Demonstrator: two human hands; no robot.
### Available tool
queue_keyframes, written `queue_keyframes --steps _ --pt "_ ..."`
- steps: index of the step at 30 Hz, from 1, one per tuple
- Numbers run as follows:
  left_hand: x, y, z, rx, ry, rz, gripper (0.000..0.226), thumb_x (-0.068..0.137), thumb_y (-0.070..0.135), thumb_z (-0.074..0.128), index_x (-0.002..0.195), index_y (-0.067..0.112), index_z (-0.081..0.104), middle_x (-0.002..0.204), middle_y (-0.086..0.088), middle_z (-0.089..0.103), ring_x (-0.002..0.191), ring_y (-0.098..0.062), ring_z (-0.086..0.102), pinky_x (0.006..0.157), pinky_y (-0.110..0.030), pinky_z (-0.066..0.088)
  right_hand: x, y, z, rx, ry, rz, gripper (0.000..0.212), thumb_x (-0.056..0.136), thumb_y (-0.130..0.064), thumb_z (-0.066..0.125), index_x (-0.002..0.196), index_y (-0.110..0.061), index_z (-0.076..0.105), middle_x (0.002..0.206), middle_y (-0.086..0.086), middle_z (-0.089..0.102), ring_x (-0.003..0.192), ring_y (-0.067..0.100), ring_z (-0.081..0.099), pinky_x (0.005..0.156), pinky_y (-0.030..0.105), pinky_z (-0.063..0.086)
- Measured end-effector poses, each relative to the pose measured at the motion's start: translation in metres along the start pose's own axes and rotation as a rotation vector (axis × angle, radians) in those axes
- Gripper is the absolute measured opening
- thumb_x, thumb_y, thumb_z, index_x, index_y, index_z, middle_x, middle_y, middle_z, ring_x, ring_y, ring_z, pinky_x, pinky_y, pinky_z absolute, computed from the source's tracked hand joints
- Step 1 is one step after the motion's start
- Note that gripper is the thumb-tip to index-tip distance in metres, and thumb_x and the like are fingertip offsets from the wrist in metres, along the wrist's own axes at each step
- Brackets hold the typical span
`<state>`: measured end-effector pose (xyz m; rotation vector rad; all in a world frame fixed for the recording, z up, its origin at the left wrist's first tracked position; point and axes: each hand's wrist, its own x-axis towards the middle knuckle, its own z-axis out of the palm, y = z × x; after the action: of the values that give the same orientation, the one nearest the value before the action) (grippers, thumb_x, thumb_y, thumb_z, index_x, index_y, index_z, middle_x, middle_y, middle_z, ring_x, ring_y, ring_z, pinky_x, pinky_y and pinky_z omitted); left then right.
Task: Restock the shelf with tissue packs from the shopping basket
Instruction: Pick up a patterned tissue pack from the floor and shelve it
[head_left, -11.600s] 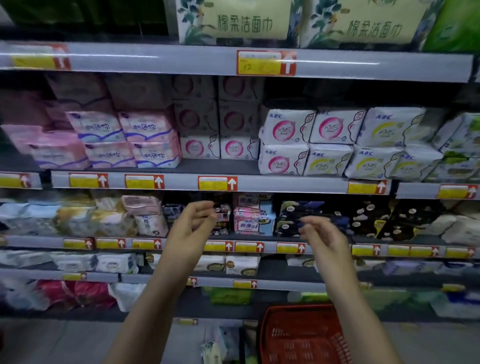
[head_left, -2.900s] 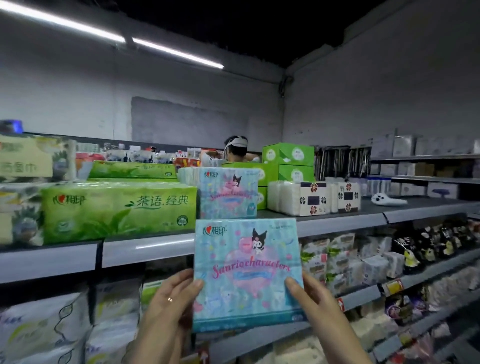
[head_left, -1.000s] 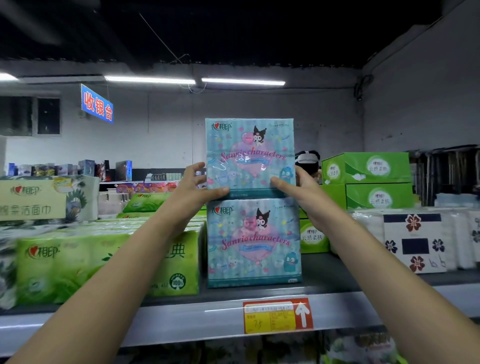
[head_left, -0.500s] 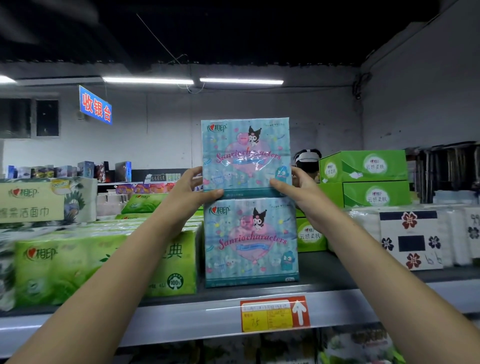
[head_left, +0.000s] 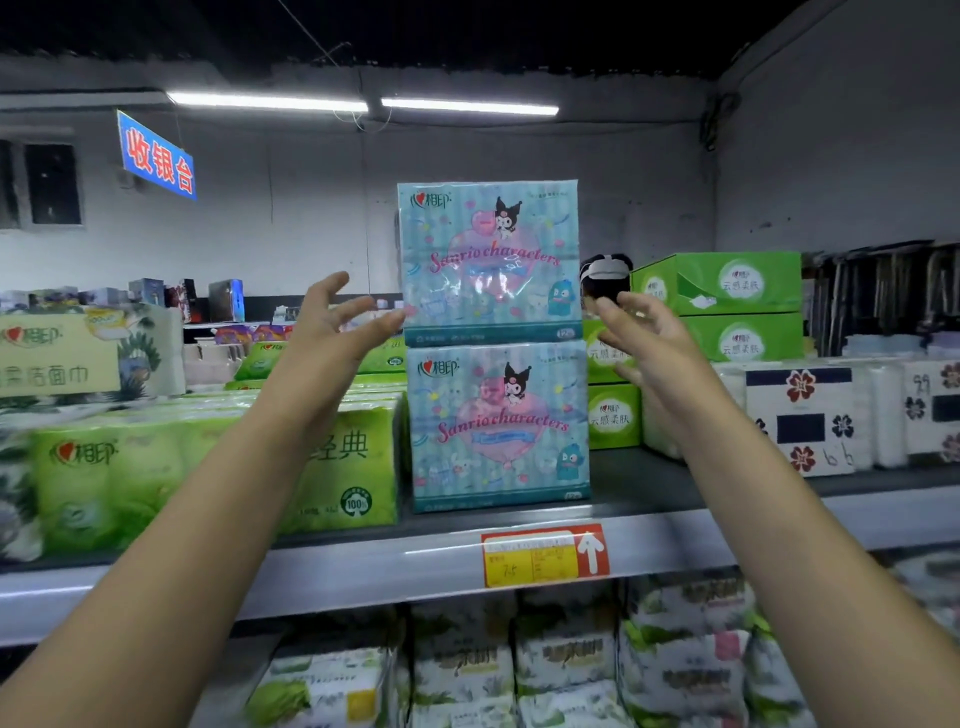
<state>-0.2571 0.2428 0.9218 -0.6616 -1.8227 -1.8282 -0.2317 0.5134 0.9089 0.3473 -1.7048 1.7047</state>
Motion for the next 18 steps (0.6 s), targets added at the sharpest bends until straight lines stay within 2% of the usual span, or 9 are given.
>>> queue_keyframes --steps 2,4,8,14,16,18 --pt "-0.012 0.002 -0.002 0.011 0.035 0.029 0.080 0.074 0.043 0.073 0.141 0.028 0.033 0.135 0.000 0.053 0.128 -0.018 0.048 0.113 -0.047 0.031 -0.014 -0.004 -0.003 -0.016 0.055 -0.017 0.026 0.089 -0.035 0.061 0.113 -0.026 0.052 0.114 -0.008 0.059 0.117 0.014 0.055 0.093 0.029 0.043" --pt "-0.027 0.008 -0.004 0.010 0.071 0.048 0.065 0.085 0.051 0.059 0.140 0.027 0.035 0.133 0.002 0.054 0.125 -0.014 0.051 0.112 -0.042 0.033 -0.029 -0.009 -0.007 -0.039 0.105 -0.027 0.020 0.091 -0.037 0.059 0.108 -0.029 0.054 0.114 -0.010 0.059 0.116 0.013 0.055 0.100 0.032 0.043" --pt "-0.056 0.026 -0.008 -0.069 0.128 0.061 0.040 0.099 0.047 0.035 0.131 0.023 0.042 0.130 0.002 0.056 0.118 -0.008 0.055 0.108 -0.031 0.039 -0.060 -0.021 -0.011 -0.053 0.159 -0.017 0.007 0.093 -0.037 0.056 0.099 -0.033 0.056 0.111 -0.011 0.061 0.112 0.011 0.058 0.104 0.037 0.044" --pt "-0.105 0.016 -0.035 -0.227 0.142 0.000 0.043 0.100 0.047 0.030 0.133 0.025 0.047 0.131 0.008 0.059 0.118 -0.001 0.055 0.103 -0.024 0.037 -0.114 -0.018 -0.010 -0.104 0.202 0.071 0.007 0.094 -0.038 0.053 0.099 -0.036 0.057 0.114 -0.011 0.062 0.110 0.010 0.059 0.102 0.041 0.045" --pt "-0.126 0.003 -0.043 -0.233 0.136 -0.054 0.048 0.100 0.049 0.027 0.138 0.026 0.045 0.135 0.009 0.056 0.122 -0.002 0.052 0.105 -0.025 0.034 -0.137 -0.012 -0.010 -0.115 0.210 0.117 0.014 0.095 -0.037 0.052 0.108 -0.034 0.056 0.117 -0.013 0.060 0.111 0.008 0.058 0.104 0.040 0.044" --pt "-0.146 -0.008 -0.050 -0.209 0.121 -0.135 0.052 0.099 0.051 0.026 0.143 0.026 0.039 0.141 0.008 0.051 0.127 -0.004 0.047 0.110 -0.029 0.030 -0.160 -0.010 -0.010 -0.128 0.217 0.171 0.033 0.096 -0.041 0.049 0.128 -0.033 0.050 0.131 -0.014 0.053 0.121 0.007 0.051 0.107 0.037 0.039"
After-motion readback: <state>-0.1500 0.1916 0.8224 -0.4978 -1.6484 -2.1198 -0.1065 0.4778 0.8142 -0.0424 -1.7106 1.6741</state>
